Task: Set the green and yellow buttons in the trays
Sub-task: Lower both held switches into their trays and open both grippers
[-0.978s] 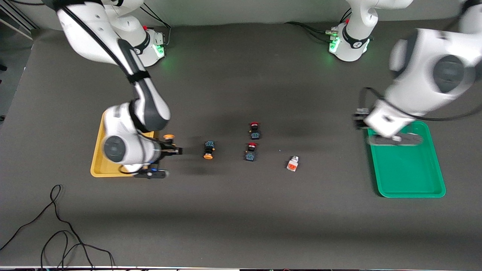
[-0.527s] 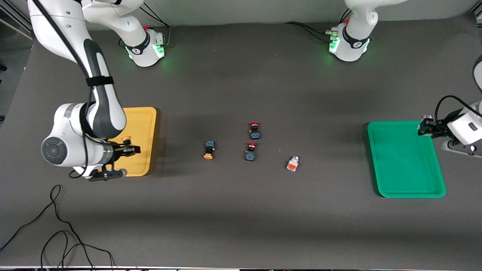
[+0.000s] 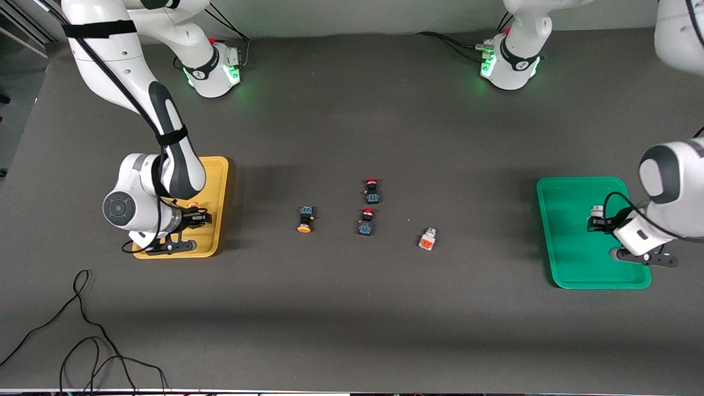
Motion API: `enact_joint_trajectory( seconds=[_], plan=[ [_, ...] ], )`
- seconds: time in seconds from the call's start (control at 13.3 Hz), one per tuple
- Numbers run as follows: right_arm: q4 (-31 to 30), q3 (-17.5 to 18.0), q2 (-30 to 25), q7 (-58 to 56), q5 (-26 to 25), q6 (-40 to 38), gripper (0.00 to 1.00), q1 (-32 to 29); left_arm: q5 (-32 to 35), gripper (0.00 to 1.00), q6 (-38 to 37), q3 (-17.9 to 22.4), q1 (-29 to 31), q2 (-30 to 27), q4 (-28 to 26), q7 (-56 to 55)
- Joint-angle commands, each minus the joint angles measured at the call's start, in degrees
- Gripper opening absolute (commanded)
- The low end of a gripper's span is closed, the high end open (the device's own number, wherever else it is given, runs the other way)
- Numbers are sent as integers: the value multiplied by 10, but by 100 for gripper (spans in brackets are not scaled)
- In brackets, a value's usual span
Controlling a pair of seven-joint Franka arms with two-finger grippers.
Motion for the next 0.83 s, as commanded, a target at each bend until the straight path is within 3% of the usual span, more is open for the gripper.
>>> enact_joint_trajectory(
  seconds=[0.0, 0.3, 0.38, 0.45, 0.53, 0.6, 0.68, 0.75],
  plan=[
    [-8, -3, -6, -6, 29, 1, 0, 0, 11, 0, 9, -6, 3, 38, 16, -70],
    [-7, -3, 4, -6, 50, 0, 0, 2, 11, 0, -4, -7, -11, 62, 15, -137],
    [-7, -4, 3, -6, 50, 0, 19, 1, 11, 0, -4, -7, -14, 64, 9, -149],
    [-7, -4, 3, -7, 50, -1, 45, 1, 11, 7, -6, -7, -15, 65, 8, -160],
    [-7, -4, 2, -7, 50, -1, 58, 1, 11, 36, -6, -8, -15, 65, 8, -166],
    [-7, -4, 0, -7, 50, -1, 59, 1, 11, 62, -7, -9, -15, 65, 7, -169],
    [-4, -4, -3, -6, 50, -16, 65, 1, 11, 99, -12, -10, -15, 65, 8, -168],
    [2, -5, -7, -6, 50, -36, 66, 0, 10, 99, -29, -10, -15, 59, 12, -169]
  ],
)
